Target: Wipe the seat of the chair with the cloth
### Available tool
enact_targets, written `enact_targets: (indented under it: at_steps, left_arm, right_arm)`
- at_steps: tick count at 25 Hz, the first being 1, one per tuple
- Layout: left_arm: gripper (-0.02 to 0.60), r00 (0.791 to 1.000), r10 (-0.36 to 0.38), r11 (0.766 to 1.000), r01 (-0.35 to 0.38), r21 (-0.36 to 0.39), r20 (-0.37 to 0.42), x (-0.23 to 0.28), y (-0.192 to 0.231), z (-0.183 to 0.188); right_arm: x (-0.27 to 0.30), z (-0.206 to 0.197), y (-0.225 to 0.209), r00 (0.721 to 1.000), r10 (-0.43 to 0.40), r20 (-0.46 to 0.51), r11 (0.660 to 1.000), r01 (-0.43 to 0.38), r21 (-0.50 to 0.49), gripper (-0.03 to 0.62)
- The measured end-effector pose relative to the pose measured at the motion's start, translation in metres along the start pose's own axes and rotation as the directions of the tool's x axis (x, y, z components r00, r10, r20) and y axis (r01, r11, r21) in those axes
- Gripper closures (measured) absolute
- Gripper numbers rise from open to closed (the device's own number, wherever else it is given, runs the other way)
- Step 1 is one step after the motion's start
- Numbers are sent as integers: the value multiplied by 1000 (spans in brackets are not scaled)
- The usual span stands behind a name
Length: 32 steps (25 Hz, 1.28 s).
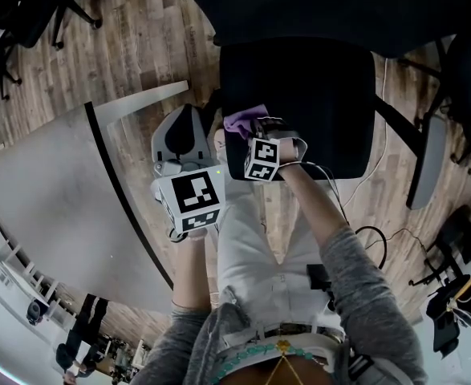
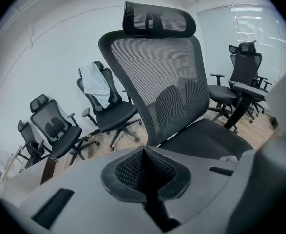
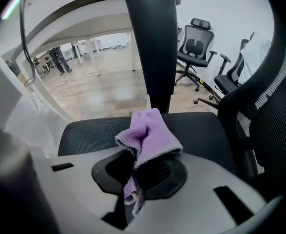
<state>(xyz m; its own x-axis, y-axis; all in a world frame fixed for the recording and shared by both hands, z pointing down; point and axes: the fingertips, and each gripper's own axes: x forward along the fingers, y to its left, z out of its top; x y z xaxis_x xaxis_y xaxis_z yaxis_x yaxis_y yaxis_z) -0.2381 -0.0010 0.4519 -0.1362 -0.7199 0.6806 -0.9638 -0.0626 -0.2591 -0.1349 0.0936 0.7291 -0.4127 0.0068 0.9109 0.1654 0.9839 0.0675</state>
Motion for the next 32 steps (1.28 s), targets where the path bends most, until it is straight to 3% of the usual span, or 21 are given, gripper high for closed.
enact_targets:
  at_steps: [8, 32]
  left_arm:
    - [578, 1000, 3, 1000, -3, 4, 0, 0, 0, 0]
    - [578, 1000, 19, 999, -19, 26, -6, 0, 0, 0]
  right_arm:
    - [-5, -5, -3, 1000, -7, -14, 1000, 6, -16, 546]
    - [-21, -83, -11, 993, -21, -116, 998, 28, 60, 546]
